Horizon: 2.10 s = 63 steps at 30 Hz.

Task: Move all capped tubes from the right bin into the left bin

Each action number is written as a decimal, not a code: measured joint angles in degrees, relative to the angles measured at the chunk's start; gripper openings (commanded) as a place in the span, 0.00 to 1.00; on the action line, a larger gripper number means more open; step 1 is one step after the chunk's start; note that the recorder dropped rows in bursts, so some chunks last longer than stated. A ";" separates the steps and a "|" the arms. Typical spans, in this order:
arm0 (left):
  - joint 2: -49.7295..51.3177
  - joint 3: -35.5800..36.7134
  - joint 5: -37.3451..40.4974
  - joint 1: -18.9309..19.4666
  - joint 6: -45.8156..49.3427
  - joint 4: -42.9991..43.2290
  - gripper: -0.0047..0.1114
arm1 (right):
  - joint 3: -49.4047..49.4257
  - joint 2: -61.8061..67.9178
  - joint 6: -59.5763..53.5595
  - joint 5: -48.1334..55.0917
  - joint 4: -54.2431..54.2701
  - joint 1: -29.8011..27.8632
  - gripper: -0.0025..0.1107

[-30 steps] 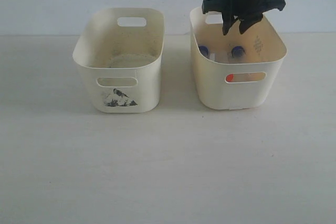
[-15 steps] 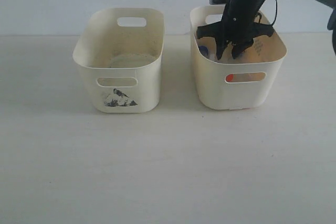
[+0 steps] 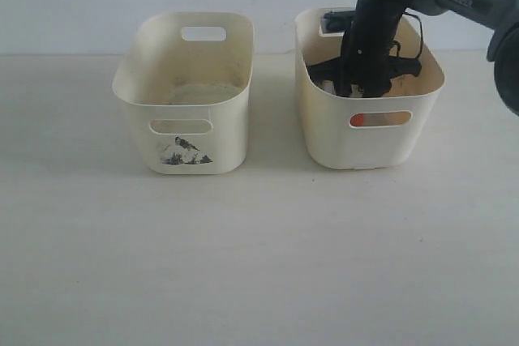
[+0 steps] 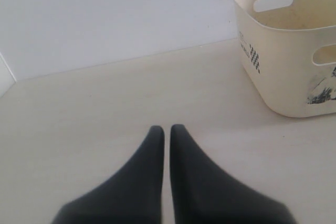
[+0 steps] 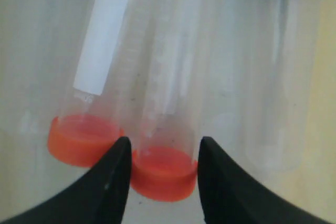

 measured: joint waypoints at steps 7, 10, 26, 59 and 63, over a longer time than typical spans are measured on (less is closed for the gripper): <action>0.00 0.00 0.00 0.00 0.00 0.00 0.08 | -0.23 0.77 0.40 -0.10 -0.20 0.00 0.36; 0.00 0.00 0.00 0.00 0.00 0.00 0.08 | -0.23 0.90 0.40 -0.10 -0.20 0.00 0.20; 0.00 0.00 0.00 0.00 0.00 0.00 0.08 | 0.15 -10.66 -1.06 0.20 -2.51 0.00 0.02; 0.00 0.00 0.00 0.00 0.00 0.00 0.08 | 0.15 -17.21 -18.16 -10.84 12.78 14.44 0.03; 0.00 0.00 0.00 0.00 0.00 0.00 0.08 | 0.15 -17.94 -16.82 -5.03 6.17 14.44 0.03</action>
